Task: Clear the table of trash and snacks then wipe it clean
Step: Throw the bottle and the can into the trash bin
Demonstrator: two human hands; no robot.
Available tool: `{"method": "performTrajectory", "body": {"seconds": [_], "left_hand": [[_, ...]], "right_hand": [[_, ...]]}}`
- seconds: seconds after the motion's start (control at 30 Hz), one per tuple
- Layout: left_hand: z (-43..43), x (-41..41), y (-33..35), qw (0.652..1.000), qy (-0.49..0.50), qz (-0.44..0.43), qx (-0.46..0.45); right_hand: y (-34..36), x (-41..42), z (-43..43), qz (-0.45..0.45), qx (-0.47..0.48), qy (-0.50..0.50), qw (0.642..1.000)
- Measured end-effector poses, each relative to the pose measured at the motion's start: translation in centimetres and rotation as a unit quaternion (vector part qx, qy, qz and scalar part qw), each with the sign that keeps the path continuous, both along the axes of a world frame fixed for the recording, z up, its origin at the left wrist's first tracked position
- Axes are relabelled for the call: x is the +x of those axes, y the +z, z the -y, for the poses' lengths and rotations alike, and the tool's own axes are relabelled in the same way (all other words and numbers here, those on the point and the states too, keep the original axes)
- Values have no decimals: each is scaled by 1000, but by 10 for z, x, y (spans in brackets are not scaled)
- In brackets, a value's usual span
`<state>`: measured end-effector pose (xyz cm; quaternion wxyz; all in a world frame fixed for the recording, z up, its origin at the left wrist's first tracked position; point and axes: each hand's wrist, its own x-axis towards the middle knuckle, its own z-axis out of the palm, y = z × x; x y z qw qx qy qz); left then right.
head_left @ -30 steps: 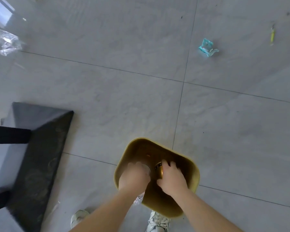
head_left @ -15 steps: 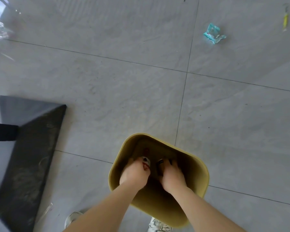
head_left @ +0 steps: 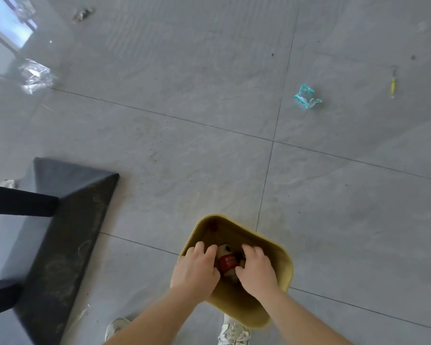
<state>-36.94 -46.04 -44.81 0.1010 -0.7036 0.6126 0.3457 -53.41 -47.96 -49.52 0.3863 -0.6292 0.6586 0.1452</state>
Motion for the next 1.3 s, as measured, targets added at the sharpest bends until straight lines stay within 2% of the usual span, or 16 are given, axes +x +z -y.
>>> {"method": "performTrajectory", "body": {"seconds": [0.3, 0.6, 0.8, 1.03, 1.3], "left_hand": [[0, 27, 128, 996, -39, 38, -77], [-29, 60, 278, 991, 31, 67, -111], [-65, 94, 364, 976, 89, 98, -170], [-114, 131, 433, 944, 204, 134, -223], [-197, 195, 469, 900, 304, 159, -268]], "right_hand": [[136, 26, 17, 14, -57, 60, 996], [308, 68, 20, 14, -144, 173, 974], [397, 105, 23, 58, -163, 251, 952], [463, 159, 10, 91, -187, 324, 923], [514, 251, -43, 141, -226, 396, 879]]}}
